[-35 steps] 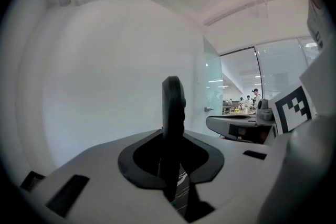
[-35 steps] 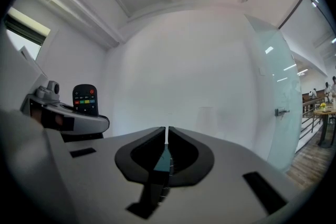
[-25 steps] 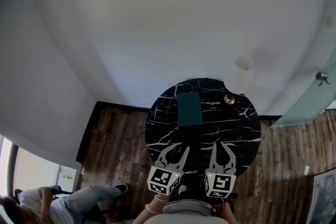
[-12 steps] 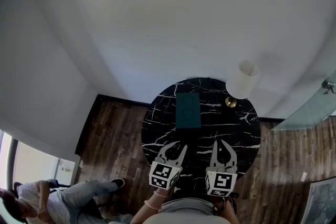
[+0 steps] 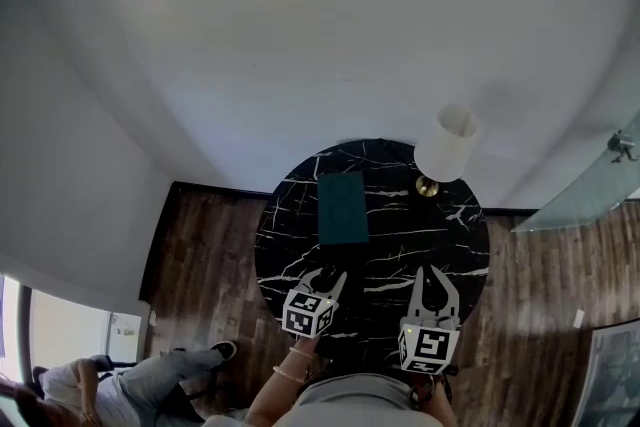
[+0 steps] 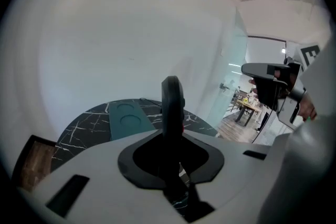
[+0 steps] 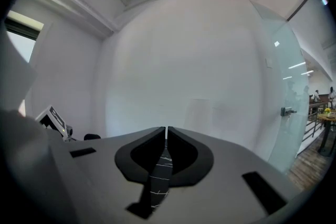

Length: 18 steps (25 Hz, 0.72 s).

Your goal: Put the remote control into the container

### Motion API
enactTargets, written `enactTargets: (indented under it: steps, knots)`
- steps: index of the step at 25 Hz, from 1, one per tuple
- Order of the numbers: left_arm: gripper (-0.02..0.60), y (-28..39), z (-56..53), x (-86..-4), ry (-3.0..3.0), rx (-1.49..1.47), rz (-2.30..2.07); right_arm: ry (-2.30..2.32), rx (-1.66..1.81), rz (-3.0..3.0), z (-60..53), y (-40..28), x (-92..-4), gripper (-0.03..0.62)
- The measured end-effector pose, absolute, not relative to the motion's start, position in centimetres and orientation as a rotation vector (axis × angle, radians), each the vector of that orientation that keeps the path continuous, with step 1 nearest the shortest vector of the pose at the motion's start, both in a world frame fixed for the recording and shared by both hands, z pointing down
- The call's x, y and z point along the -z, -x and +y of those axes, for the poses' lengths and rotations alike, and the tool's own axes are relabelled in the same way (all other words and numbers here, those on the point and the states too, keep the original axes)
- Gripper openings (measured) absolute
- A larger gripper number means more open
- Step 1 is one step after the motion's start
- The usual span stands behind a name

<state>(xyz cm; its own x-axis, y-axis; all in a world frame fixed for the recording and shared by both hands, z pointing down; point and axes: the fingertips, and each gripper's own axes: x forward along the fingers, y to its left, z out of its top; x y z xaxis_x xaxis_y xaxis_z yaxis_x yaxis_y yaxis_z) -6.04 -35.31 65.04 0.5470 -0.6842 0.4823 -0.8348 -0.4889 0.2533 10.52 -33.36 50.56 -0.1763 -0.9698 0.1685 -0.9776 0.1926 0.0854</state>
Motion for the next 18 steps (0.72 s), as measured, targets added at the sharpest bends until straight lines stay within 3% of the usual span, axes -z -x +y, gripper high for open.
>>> enactTargets:
  steps: [18]
  knots:
    - [0.069, 1.8, -36.9, -79.7, -2.038, -0.734, -0.789, -1.959, -0.091, -2.153, -36.3, -14.6, -51.7, 0.015]
